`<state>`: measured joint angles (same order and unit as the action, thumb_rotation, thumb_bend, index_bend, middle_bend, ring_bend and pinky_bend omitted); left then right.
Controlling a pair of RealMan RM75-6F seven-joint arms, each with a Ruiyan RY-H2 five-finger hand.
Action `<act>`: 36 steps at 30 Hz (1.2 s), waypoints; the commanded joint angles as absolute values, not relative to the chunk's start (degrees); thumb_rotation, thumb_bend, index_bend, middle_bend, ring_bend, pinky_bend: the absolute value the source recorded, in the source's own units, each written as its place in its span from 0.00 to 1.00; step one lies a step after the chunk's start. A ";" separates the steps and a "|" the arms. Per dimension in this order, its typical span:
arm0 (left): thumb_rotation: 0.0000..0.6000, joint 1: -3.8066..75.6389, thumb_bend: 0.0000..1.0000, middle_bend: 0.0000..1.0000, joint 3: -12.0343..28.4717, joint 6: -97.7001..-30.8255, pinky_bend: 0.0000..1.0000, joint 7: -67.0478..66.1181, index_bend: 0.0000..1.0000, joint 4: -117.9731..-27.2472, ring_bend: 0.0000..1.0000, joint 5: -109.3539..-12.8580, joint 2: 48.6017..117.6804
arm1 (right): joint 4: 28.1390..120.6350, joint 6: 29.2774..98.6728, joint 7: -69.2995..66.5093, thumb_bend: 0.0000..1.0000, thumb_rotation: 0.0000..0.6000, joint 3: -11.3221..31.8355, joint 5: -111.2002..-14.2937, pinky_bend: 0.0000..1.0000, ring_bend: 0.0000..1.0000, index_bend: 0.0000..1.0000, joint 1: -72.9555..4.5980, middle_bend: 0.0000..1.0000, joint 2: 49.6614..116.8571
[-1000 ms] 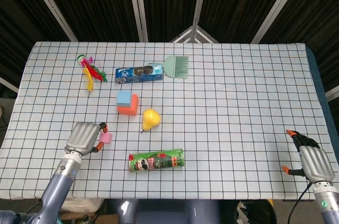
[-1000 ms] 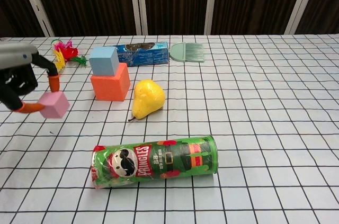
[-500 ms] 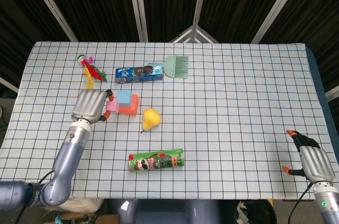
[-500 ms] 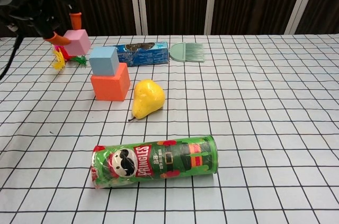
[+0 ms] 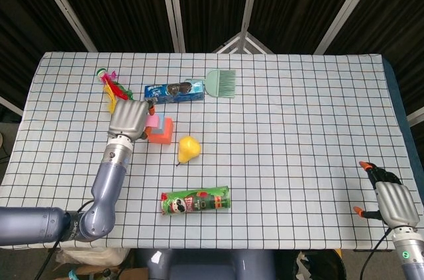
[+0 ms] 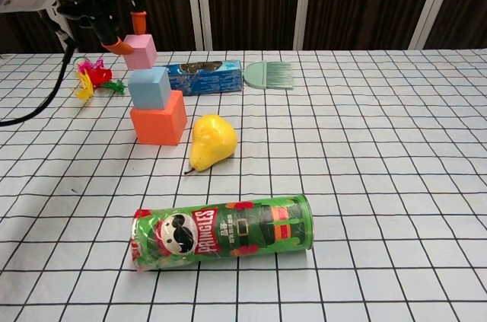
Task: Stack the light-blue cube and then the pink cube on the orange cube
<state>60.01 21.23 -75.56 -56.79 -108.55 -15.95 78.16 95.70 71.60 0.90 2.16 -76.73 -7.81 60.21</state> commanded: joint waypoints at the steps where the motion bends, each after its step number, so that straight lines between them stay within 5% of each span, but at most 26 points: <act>1: 1.00 60.88 0.38 0.85 21.24 -76.34 0.89 -57.56 0.44 -107.69 0.79 -14.52 78.64 | 95.56 71.86 1.06 0.17 1.00 2.20 -76.92 0.16 0.15 0.11 -7.79 0.13 60.36; 36: 1.00 64.22 0.38 0.85 19.31 -76.51 0.89 -59.59 0.44 -100.09 0.79 -11.33 82.86 | 94.97 72.55 1.23 0.17 1.00 2.39 -77.14 0.16 0.15 0.11 -7.61 0.13 60.84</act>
